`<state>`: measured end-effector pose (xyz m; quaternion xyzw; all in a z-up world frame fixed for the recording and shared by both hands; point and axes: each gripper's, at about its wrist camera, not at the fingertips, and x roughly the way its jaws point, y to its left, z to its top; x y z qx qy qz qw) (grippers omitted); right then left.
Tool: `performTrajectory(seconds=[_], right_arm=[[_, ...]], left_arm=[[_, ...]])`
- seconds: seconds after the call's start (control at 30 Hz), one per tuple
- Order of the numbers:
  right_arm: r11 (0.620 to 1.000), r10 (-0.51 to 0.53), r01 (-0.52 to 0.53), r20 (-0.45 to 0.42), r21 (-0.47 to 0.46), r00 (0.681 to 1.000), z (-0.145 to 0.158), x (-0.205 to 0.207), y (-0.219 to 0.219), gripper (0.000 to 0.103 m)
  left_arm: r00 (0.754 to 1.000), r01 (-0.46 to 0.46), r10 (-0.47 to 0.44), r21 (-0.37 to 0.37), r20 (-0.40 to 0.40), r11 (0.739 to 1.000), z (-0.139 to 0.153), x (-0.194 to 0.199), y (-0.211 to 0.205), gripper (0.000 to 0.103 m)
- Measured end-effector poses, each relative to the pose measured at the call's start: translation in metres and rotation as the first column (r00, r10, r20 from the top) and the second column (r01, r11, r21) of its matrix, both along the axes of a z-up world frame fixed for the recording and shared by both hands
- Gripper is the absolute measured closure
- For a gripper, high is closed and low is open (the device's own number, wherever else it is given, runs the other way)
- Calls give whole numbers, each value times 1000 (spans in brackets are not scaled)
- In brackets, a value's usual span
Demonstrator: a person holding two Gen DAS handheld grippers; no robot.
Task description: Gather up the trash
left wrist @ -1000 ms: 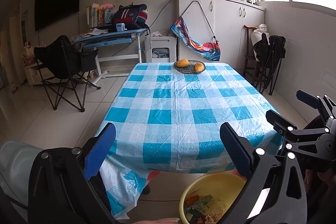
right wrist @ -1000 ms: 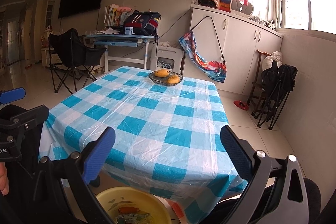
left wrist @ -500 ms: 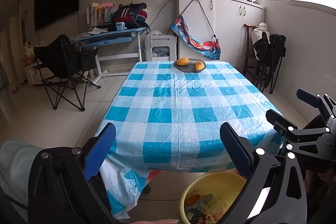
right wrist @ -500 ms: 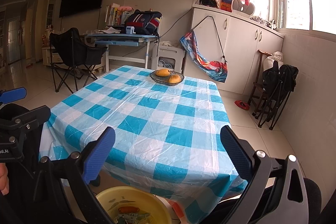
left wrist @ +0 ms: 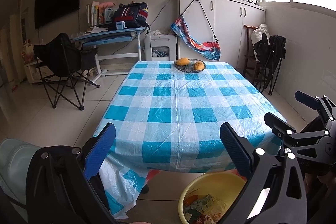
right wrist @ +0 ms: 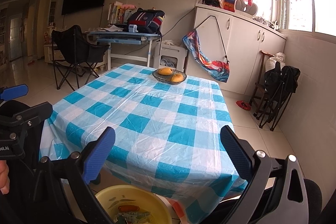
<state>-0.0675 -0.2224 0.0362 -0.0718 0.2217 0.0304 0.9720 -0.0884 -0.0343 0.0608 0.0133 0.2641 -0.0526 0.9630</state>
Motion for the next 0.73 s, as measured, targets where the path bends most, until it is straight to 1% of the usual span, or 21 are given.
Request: performTrajectory(seconds=[0.07, 0.2, 0.27, 0.37, 0.47, 0.57, 0.73], right_arm=[[1000, 2, -2, -1, -1, 1000, 0, 0, 0, 7], [1000, 2, -2, -1, -3, 1000, 0, 0, 0, 7], [1000, 4, -4, -2, -5, 1000, 0, 0, 1, 7], [1000, 3, -3, -2, -5, 1000, 0, 0, 1, 7], [1000, 7, -7, -5, -8, 1000, -1, 1, 1, 7], [1000, 9, -9, -5, -10, 1000, -1, 1, 1, 7], [1000, 8, -9, -5, -8, 1000, -1, 1, 2, 7]], left_arm=[[1000, 16, -17, -11, -24, 1000, -3, 3, 1, 7], [999, 33, -33, 10, -7, 999, -5, -1, -3, 7], [1000, 27, -27, 10, 5, 1000, -5, -1, -4, 7], [1000, 8, -8, 18, 0, 1000, -5, 1, -3, 7], [999, 6, -5, 11, -49, 1000, -7, 8, 2, 7], [995, -13, 12, -15, -101, 1000, -12, 14, 9, 7], [993, -30, 26, -27, -111, 999, -15, 16, 13, 7]])
